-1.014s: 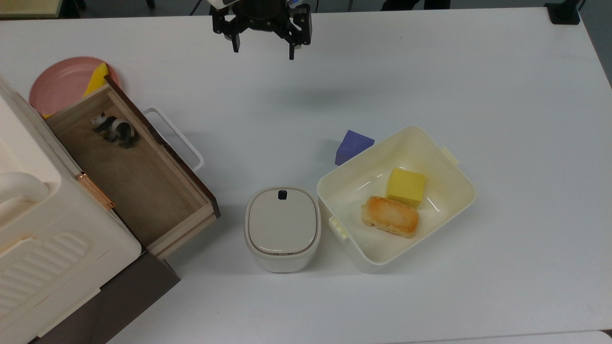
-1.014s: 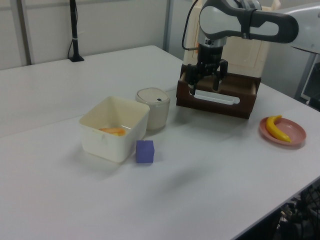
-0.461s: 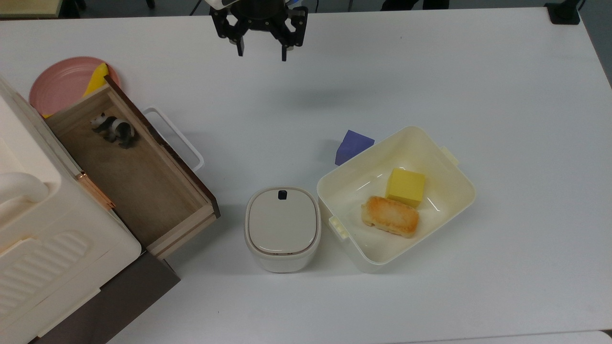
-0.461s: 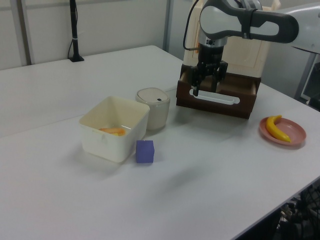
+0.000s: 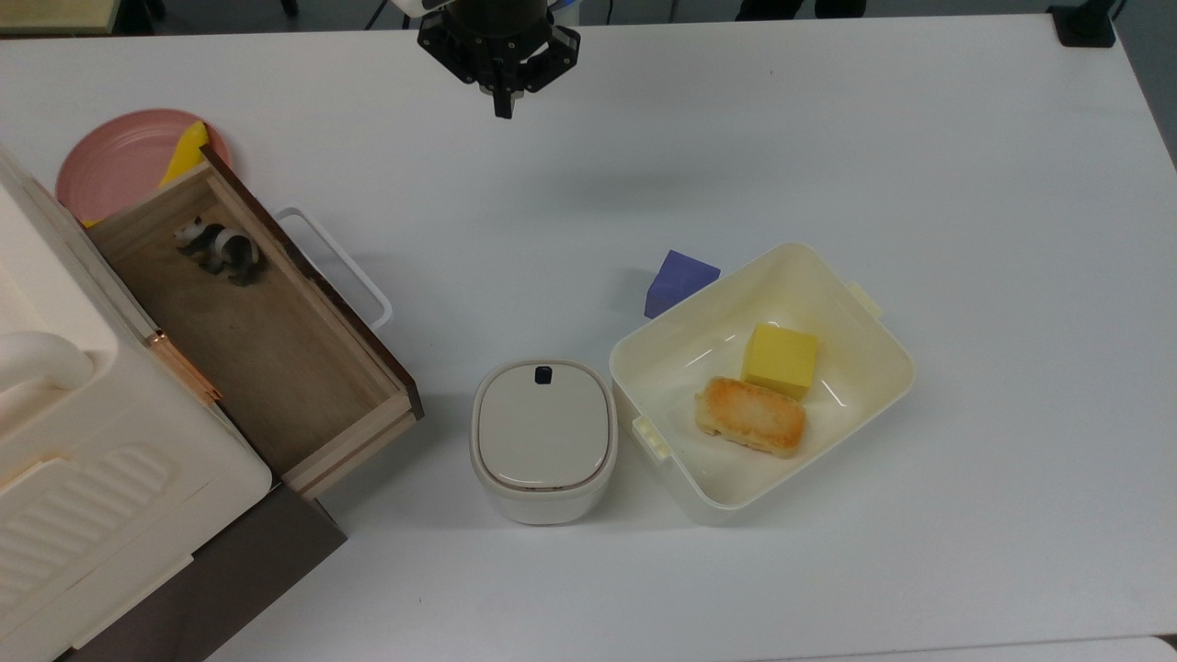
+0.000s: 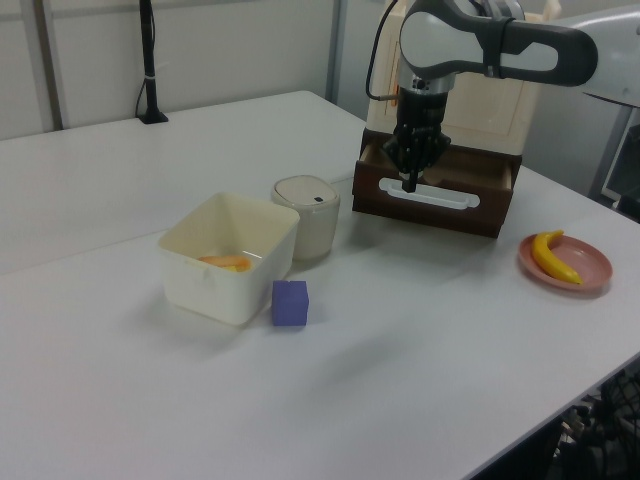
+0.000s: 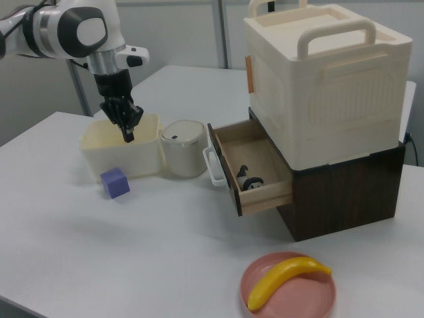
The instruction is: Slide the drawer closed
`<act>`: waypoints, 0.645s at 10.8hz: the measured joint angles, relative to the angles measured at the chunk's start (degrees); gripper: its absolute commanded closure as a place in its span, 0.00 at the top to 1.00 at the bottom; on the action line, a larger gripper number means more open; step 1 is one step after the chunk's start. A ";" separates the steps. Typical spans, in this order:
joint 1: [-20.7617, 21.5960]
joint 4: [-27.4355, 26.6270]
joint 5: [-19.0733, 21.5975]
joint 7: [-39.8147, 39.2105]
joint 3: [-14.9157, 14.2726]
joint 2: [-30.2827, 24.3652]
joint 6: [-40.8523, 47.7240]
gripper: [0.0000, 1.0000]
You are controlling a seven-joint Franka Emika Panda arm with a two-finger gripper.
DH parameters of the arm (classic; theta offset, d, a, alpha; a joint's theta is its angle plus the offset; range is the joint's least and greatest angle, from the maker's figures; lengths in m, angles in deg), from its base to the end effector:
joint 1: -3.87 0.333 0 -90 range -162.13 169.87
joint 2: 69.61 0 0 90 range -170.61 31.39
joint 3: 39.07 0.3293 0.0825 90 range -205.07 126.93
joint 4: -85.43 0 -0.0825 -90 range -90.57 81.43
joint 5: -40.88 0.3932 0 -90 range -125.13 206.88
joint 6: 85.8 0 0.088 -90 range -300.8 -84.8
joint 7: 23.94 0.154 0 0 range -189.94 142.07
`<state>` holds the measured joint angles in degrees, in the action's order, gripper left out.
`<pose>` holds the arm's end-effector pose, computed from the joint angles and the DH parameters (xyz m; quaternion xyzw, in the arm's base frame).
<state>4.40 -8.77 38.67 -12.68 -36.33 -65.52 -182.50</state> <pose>0.5898 0.0275 0.5243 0.9975 -0.0672 -0.0115 0.0190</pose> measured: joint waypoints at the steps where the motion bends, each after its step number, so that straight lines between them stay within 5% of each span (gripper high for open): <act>1: -0.16 -0.34 0.01 3.67 -0.01 0.08 0.00 0.00; 7: -2.17 -3.85 -0.21 28.43 -3.81 6.91 -12.11 0.00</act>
<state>2.23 -12.62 38.46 15.74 -40.14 -58.62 -194.60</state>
